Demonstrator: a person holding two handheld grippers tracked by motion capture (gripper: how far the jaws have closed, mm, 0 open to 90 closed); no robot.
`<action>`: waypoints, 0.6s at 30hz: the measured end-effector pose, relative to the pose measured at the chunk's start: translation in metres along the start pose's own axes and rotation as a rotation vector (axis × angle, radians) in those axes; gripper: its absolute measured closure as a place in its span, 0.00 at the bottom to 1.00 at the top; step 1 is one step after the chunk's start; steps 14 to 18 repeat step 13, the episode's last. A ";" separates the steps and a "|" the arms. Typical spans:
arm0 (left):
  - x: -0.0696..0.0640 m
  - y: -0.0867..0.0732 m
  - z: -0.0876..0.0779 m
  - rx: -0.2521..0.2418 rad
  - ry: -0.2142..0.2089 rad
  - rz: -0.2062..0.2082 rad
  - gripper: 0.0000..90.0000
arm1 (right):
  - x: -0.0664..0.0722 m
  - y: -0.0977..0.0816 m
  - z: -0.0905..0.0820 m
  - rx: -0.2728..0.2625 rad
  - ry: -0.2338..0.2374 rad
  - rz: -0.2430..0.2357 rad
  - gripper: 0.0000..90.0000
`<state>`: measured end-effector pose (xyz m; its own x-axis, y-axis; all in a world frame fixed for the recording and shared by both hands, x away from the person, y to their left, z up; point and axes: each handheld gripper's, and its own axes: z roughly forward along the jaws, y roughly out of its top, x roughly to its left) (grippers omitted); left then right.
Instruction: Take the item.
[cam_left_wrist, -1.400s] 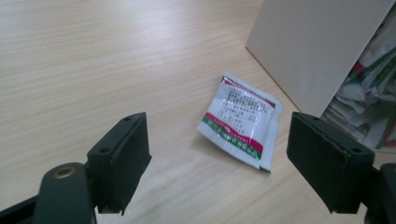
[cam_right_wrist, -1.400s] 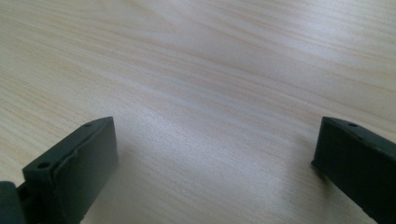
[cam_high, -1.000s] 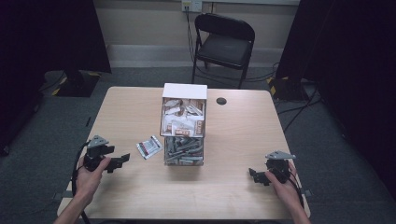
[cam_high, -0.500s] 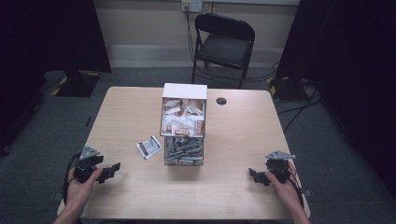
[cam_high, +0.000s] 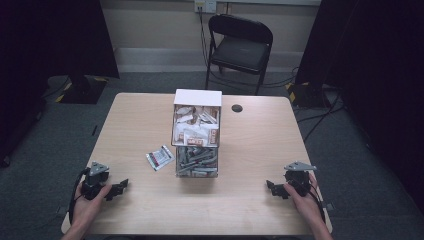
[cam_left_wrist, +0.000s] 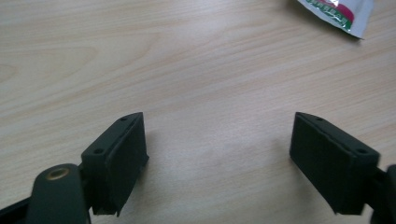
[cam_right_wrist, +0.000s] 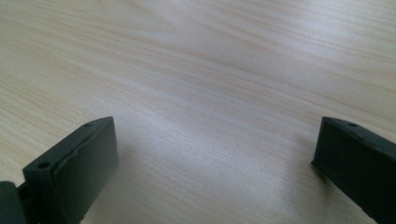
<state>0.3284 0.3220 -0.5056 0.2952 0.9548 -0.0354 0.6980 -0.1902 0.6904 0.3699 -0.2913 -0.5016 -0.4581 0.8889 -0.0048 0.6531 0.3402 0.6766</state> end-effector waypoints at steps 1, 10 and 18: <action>0.000 0.000 0.000 0.000 0.000 0.000 0.19 | 0.000 0.000 0.000 -0.001 0.000 -0.001 0.00; 0.000 -0.004 0.002 -0.034 0.004 -0.006 0.14 | 0.000 0.000 0.000 0.000 0.000 0.000 0.00; 0.000 -0.004 0.002 -0.032 0.006 -0.004 0.14 | 0.000 0.000 0.000 0.000 0.000 0.000 0.00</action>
